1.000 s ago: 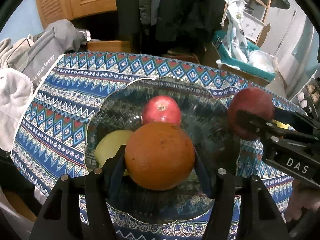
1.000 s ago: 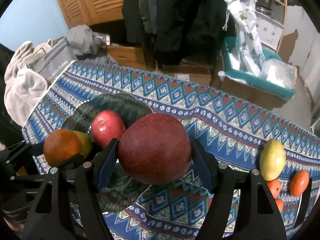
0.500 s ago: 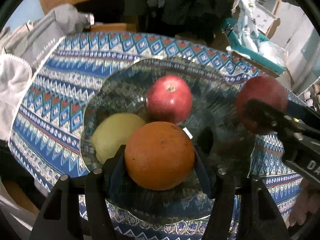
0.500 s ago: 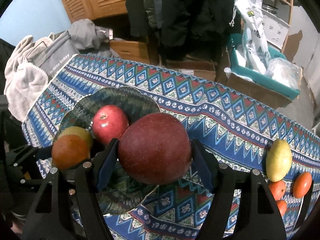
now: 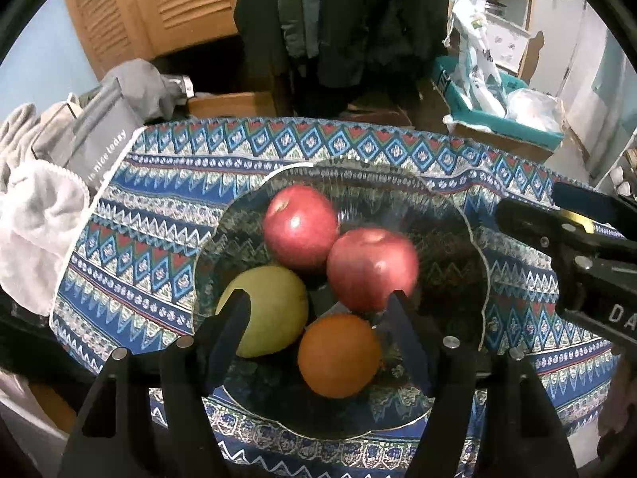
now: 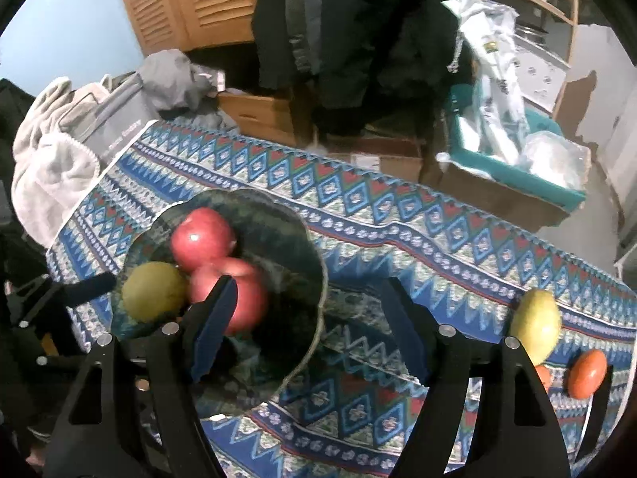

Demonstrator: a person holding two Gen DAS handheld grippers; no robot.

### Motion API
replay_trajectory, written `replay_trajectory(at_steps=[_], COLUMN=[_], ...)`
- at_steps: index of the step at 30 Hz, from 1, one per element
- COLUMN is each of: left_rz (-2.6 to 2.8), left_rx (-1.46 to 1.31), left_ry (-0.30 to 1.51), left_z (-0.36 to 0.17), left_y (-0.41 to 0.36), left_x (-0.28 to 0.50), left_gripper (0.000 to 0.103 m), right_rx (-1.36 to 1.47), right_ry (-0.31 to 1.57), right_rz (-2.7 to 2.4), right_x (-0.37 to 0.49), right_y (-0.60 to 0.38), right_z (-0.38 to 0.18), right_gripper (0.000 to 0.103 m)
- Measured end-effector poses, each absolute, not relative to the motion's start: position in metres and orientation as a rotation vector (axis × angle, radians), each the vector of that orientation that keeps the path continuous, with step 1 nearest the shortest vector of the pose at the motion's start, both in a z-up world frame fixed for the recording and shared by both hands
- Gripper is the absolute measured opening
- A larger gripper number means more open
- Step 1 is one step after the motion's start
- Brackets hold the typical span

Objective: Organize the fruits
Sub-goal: 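Move both open grippers away from the bowl toward the remaining fruit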

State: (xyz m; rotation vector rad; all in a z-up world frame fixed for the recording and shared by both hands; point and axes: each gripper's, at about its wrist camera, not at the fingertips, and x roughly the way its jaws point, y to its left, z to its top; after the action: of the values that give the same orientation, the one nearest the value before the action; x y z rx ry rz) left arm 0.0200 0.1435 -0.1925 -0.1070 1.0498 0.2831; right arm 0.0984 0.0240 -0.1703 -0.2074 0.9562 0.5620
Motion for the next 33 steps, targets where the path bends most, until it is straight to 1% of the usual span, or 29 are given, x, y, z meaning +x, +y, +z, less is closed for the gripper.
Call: replay_trajectory(at_steps=[9, 21, 24, 33], left_rz=[0.259, 0.193, 0.18, 0.128], left_rx=[-0.138, -0.148, -0.131, -0.077], left_ry=[0.967, 0.91, 0.897, 0.864], left_z=[-0.165, -0.14, -0.135, -0.114], left_y=[0.139, 0.111, 0.102, 0.068], left_x=[0.019, 0.021, 0.022, 0.022], left_gripper=[0.073, 0.073, 0.075, 0.077], right_rx=[-0.252, -0.222, -0.21, -0.178], right_ry=[0.89, 0.819, 0.803, 0.768], right_rz=[0.48, 0.404, 0.381, 0.313], right_x=[0.091, 0.075, 0.073, 0.063], right_y=[0.003, -0.047, -0.061, -0.101], right_z=[-0.145, -0.116, -0.109, -0.091], right_gripper=[0.083, 0.084, 0.084, 0.084])
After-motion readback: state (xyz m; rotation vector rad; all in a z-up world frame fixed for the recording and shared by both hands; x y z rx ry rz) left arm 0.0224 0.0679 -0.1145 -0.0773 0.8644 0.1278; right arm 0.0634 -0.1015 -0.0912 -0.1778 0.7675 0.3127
